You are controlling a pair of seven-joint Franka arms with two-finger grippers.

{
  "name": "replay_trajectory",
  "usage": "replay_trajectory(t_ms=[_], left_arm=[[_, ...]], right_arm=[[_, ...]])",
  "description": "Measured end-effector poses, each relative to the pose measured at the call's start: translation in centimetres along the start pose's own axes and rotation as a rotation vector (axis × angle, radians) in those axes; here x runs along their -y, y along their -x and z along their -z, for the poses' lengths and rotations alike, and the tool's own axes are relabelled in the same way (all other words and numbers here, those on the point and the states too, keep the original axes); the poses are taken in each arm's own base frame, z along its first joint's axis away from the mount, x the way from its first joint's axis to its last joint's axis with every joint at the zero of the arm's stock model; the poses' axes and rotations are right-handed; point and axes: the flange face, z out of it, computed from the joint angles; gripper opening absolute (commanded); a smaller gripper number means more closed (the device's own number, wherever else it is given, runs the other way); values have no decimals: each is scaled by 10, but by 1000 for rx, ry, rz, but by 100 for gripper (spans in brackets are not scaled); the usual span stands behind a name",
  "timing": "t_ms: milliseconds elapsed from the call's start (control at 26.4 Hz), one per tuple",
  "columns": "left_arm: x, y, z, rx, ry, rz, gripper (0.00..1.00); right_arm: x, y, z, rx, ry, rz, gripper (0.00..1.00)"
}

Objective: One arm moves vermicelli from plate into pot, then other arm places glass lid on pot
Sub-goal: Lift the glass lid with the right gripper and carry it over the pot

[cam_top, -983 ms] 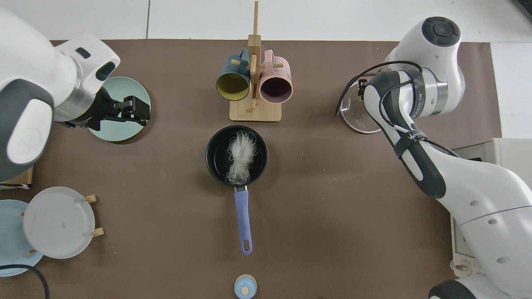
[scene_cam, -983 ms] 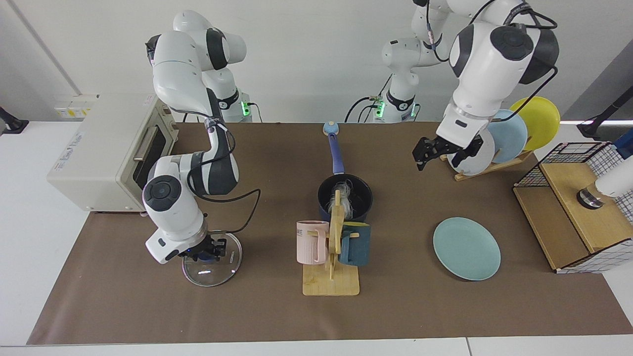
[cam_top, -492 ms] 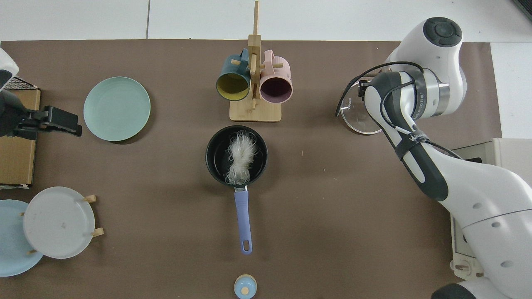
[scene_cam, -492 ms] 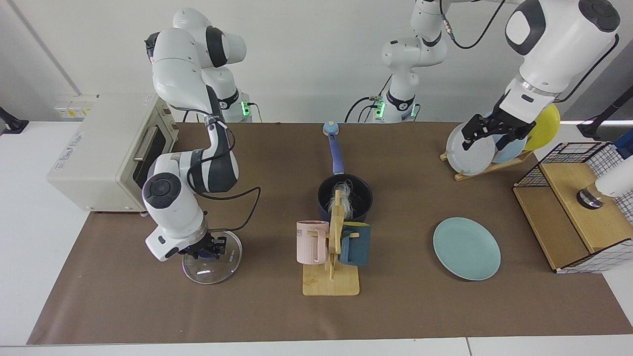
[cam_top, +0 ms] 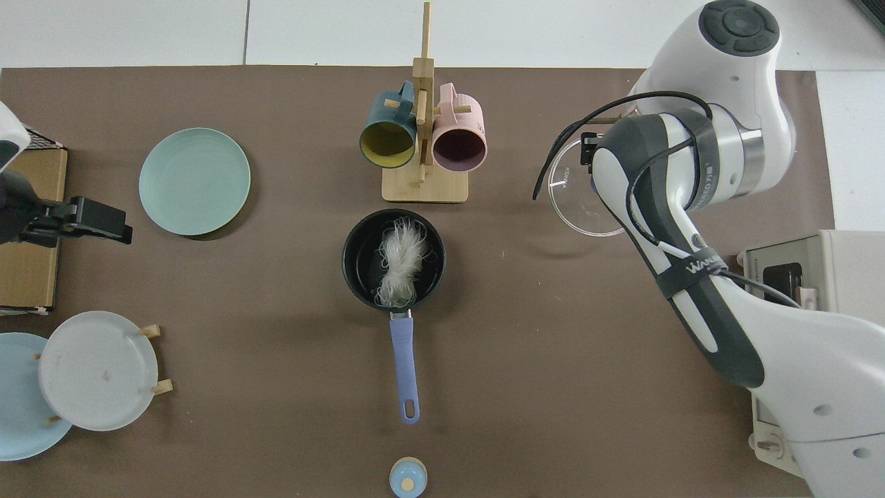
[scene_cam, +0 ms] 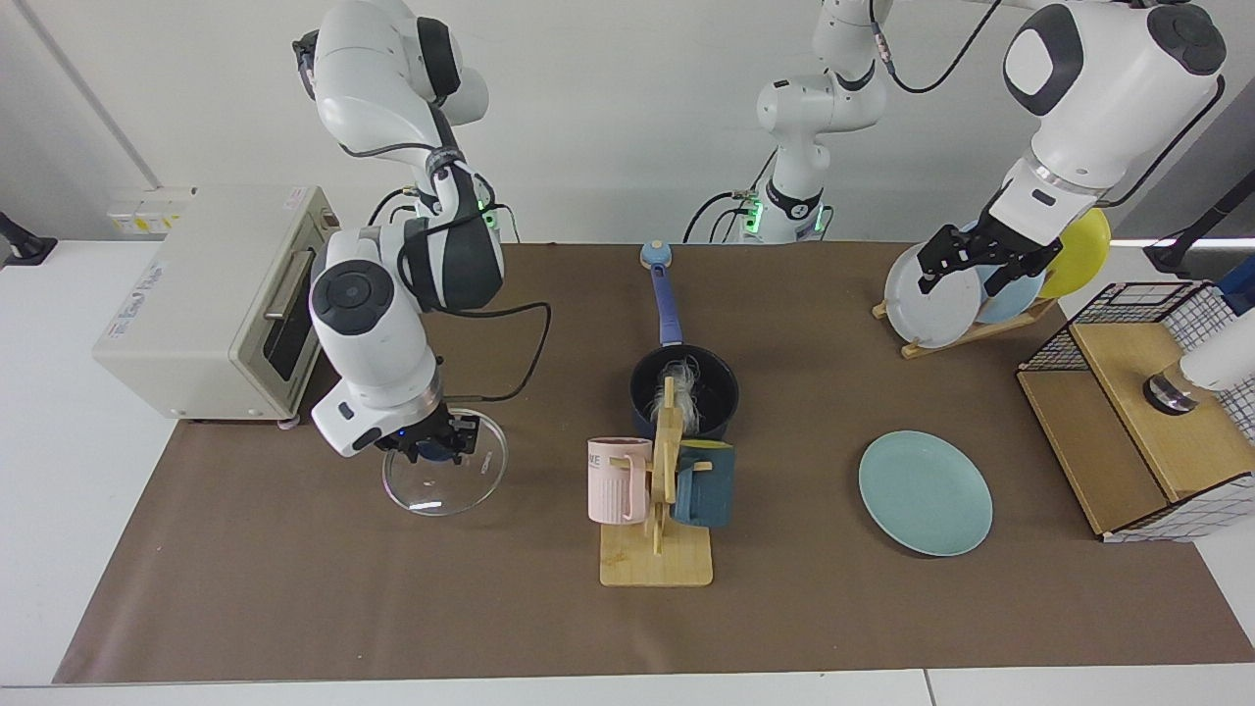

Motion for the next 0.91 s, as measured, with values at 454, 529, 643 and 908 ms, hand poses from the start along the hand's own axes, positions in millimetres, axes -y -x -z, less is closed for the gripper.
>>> replay_trajectory(t_ms=[454, 529, 643, 908], left_arm=[[24, -1, 8, -82, -31, 17, 100], [25, -1, 8, -82, -38, 17, 100], [23, -1, 8, -83, -42, 12, 100], [-2, -1, 10, -87, -42, -30, 100]], right_arm=[[77, 56, 55, 89, 16, -60, 0], [97, 65, 61, 97, 2, -80, 0], [130, 81, 68, 103, -19, -100, 0], [180, 100, 82, 77, -42, -92, 0]])
